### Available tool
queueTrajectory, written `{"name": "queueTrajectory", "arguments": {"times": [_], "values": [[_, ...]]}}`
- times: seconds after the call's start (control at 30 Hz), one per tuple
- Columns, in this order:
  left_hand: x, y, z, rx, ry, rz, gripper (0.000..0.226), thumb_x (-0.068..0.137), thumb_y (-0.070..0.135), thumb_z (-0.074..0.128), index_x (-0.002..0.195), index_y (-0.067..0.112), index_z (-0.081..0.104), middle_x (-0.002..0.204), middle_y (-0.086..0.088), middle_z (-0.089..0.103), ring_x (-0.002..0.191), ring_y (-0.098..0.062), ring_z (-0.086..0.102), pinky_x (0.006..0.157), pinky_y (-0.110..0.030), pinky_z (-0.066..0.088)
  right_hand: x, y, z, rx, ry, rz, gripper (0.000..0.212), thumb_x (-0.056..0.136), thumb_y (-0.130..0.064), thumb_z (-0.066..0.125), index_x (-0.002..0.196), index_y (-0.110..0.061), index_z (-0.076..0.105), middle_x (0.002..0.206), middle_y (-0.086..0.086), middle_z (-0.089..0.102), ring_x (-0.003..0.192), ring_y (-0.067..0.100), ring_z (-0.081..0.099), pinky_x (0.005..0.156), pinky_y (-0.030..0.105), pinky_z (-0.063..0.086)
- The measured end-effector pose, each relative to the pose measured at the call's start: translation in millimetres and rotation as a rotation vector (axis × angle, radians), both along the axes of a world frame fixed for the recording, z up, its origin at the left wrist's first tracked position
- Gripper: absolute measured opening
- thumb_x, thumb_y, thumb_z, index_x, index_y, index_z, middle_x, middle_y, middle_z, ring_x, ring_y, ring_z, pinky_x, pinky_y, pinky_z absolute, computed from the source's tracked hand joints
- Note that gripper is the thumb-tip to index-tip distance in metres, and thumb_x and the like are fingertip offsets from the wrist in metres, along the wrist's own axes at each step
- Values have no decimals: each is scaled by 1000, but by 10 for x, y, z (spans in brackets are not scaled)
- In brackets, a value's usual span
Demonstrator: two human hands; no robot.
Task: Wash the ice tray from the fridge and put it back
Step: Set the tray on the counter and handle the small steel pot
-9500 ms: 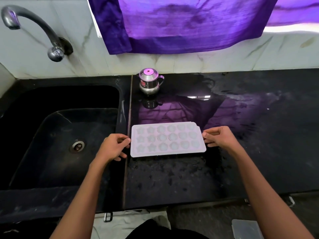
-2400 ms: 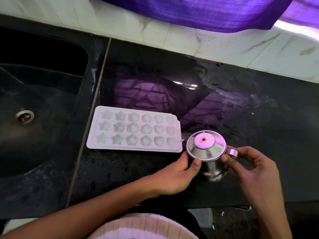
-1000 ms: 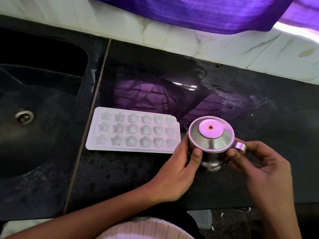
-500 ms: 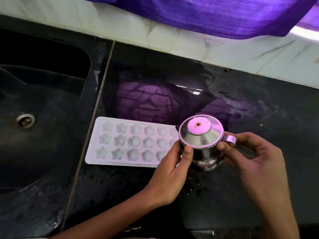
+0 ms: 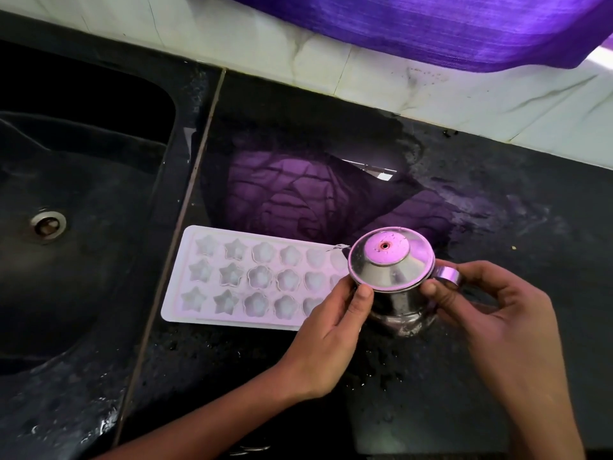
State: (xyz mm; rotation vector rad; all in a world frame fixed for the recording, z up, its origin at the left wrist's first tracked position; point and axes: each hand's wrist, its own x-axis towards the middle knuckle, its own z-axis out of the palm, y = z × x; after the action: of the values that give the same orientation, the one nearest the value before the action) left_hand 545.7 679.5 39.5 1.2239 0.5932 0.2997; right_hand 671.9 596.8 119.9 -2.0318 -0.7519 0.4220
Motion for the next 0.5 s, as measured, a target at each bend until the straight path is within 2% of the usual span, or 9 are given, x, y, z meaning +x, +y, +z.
{"name": "queueTrajectory", "arguments": {"times": [0.2, 0.3, 0.4, 0.5], "values": [[-21, 26, -14, 12, 36, -44, 38, 87, 61, 29, 120, 52, 46, 117, 40, 55, 112, 21, 45, 93, -11, 35, -18, -5, 23, -6, 0, -13, 22, 60, -37, 73, 81, -28, 71, 81, -16, 74, 66, 5, 70, 66, 27, 58], [-26, 29, -4, 19, 47, -52, 36, 85, 64, 28, 116, 57, 45, 115, 44, 54, 109, 23, 46, 89, -9, 34, -28, -8, 23, 8, 15, -15, 21, 60, -36, 73, 79, -28, 71, 81, -15, 74, 66, 4, 70, 66, 29, 58], [-30, 33, 4, 43, 40, -56, 41, 86, 63, 29, 122, 53, 45, 117, 38, 55, 108, 20, 47, 92, -11, 35, -39, -18, 30, 31, 30, -17, 23, 59, -37, 73, 80, -28, 72, 81, -14, 74, 65, 4, 70, 65, 28, 58], [-36, 53, 18, 70, 40, -54, 36, 87, 62, 29, 118, 55, 45, 113, 41, 55, 104, 22, 47, 92, -8, 35, -52, -24, 30, 55, 35, -12, 16, 59, -36, 73, 75, -30, 72, 79, -14, 74, 63, 3, 69, 62, 25, 58]]}}
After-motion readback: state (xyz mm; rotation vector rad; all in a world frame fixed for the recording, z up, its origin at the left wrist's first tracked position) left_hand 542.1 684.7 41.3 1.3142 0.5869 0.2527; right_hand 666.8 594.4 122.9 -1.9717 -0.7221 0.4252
